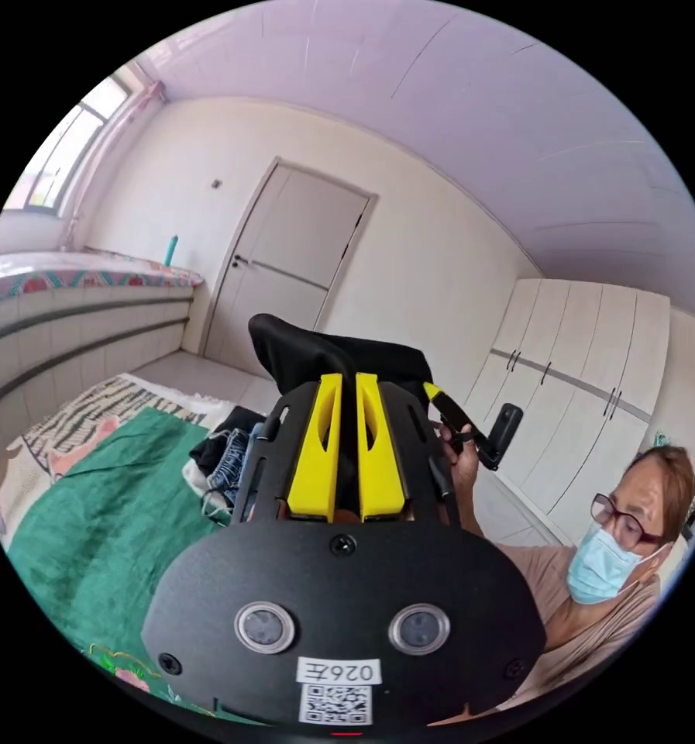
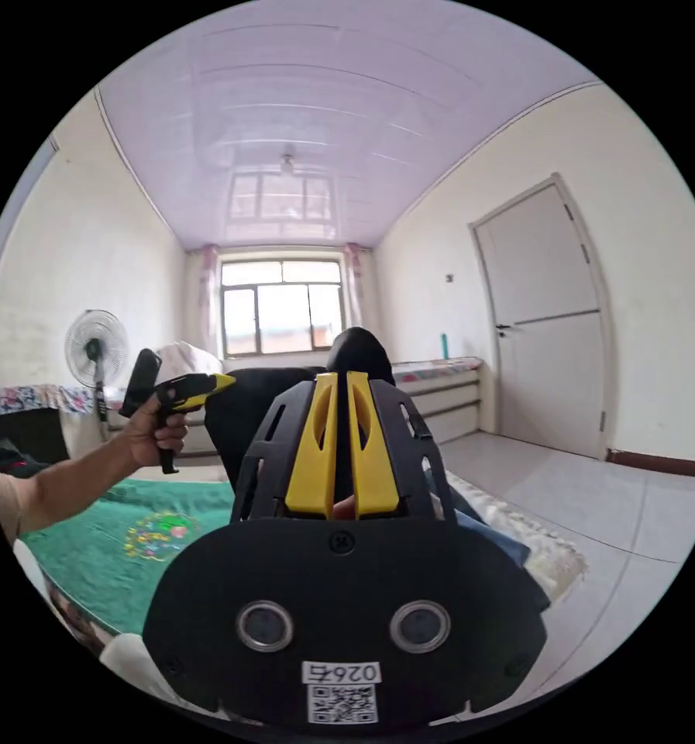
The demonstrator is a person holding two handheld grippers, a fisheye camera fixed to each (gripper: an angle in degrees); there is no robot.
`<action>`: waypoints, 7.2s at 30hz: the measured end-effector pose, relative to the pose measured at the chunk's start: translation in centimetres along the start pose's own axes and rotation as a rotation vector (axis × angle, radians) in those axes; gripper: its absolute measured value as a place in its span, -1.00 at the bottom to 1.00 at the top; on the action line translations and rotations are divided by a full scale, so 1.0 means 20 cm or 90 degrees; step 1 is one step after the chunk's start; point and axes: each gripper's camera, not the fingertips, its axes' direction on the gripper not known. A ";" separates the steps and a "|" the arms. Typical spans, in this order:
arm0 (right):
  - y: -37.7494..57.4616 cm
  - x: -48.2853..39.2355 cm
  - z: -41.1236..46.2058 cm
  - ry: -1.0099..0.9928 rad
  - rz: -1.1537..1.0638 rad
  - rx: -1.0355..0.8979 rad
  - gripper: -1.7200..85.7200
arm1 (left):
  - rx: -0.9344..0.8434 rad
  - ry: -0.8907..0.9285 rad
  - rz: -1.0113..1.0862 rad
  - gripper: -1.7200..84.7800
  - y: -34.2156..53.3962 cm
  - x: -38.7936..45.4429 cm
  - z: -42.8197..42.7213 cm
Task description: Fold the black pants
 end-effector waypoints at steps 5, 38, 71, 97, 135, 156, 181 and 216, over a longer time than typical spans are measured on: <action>-0.19 -0.63 0.14 -0.215 0.022 -0.051 -1.00 | 0.081 -0.104 0.080 -0.92 0.26 0.52 -1.06; 1.24 -3.26 1.03 -0.424 -0.147 -0.598 -0.91 | -0.020 0.094 -0.185 -0.98 3.01 0.39 -1.99; 0.97 -3.28 0.48 -0.478 -0.145 -0.409 -0.91 | 0.257 -0.725 -0.370 -0.85 3.78 1.27 -2.85; 1.29 -1.47 0.77 -0.017 0.066 -0.602 -0.82 | -0.184 -0.811 -0.328 -0.62 3.34 1.17 -2.03; 1.09 -1.37 -0.10 -0.150 0.032 -0.445 -0.99 | 0.138 -0.425 -0.164 -0.97 3.40 1.94 -2.55; 1.15 -0.80 -0.78 -0.174 0.194 -0.333 -0.81 | 0.054 -0.726 -0.185 -0.69 3.20 2.25 -2.66; 1.98 -0.92 0.95 0.002 0.075 -0.734 -0.82 | -0.388 -0.628 -0.481 -0.67 3.17 0.13 -2.32; 1.30 -1.80 1.60 0.151 -0.177 -0.636 -0.84 | -0.223 -0.778 -0.518 -0.65 3.07 0.44 -2.80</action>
